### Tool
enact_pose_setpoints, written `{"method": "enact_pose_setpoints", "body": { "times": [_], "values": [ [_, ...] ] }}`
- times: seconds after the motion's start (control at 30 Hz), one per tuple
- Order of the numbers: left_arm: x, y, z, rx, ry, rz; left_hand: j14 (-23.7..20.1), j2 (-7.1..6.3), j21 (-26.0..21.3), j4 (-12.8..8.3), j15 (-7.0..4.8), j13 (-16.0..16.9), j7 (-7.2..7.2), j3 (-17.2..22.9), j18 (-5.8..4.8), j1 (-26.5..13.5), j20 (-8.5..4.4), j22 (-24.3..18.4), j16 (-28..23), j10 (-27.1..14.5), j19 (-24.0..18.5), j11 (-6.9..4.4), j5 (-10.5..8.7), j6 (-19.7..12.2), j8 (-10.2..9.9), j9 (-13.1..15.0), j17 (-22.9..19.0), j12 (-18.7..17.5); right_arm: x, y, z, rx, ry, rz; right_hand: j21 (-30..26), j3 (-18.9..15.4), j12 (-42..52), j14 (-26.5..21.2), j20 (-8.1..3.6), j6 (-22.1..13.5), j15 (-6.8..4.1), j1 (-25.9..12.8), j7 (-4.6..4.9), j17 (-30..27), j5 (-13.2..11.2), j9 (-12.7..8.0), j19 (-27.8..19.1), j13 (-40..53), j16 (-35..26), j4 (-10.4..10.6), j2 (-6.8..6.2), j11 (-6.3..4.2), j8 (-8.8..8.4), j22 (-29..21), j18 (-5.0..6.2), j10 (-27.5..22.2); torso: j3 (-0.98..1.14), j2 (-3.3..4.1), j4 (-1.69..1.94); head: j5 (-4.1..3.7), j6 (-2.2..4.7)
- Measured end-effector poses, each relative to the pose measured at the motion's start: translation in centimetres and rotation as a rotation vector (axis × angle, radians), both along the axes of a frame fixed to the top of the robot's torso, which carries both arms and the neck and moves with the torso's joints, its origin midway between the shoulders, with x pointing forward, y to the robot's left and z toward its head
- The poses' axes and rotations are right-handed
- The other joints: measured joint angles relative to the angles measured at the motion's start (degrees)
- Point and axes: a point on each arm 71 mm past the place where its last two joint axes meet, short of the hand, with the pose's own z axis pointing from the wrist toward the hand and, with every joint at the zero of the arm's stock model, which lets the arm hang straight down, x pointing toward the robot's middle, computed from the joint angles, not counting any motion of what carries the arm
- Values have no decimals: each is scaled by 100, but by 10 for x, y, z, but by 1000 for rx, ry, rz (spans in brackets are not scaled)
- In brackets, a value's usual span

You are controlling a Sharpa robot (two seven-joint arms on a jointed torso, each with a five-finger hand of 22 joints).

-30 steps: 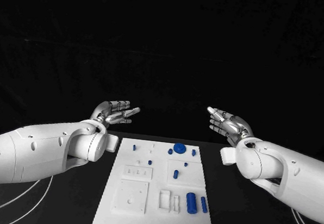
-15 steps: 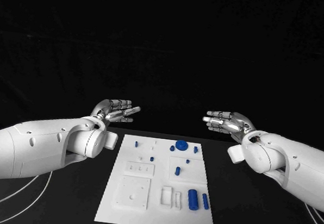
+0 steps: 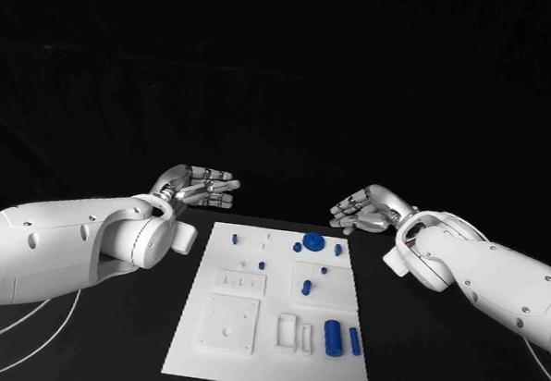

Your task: Assemble the parts on the task board

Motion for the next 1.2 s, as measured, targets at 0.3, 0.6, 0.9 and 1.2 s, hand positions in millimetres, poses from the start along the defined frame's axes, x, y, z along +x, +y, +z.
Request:
{"method": "enact_pose_setpoints", "body": {
  "times": [0.3,0.6,0.9,1.2],
  "values": [
    [-7,-13,13,-28,-12,-78,0,0,44,-33,0,0,0,-32,-1,0,0,-8,0,0,0,0,0,0,0,-1,0,0,0,24,4,-299,-133,85,1972,978,22,515,-491,305,-293,-348,-111,2291,198,20,1191,18,3487,-33,-514,-195,0,1583,126,416,-19,239,194,-119,82],
    [-11,-28,24,-51,-22,-132,0,33,44,-32,0,-1,0,-32,-1,-33,0,-16,0,-64,0,23,0,0,0,-1,-1,0,0,41,4,-478,-223,108,2115,1326,22,434,-575,306,-258,-298,-112,2325,222,20,1252,17,4180,23,-680,-127,0,2065,-6,260,-49,475,376,-222,147],
    [-15,-38,35,-58,-35,-175,0,33,67,-32,0,-1,1,-32,-1,-33,0,-20,0,-84,0,44,-35,-1,0,-1,-1,0,-2,53,6,-580,-294,110,2115,1489,22,388,-524,229,-251,-179,-117,2180,-134,18,1305,17,4376,-10,-798,-89,0,2319,-7,161,-70,650,470,-277,164],
    [-15,-39,40,-58,-44,-183,-22,-13,67,-17,22,-2,1,-47,-2,-80,0,-26,0,-104,-1,24,-109,-1,0,3,-1,0,-2,51,8,-637,-332,74,2015,1653,22,366,-503,187,-228,-82,-122,2005,-361,16,1327,17,4524,98,-896,-88,0,2509,-8,100,-69,726,488,-276,176]
  ]
}}
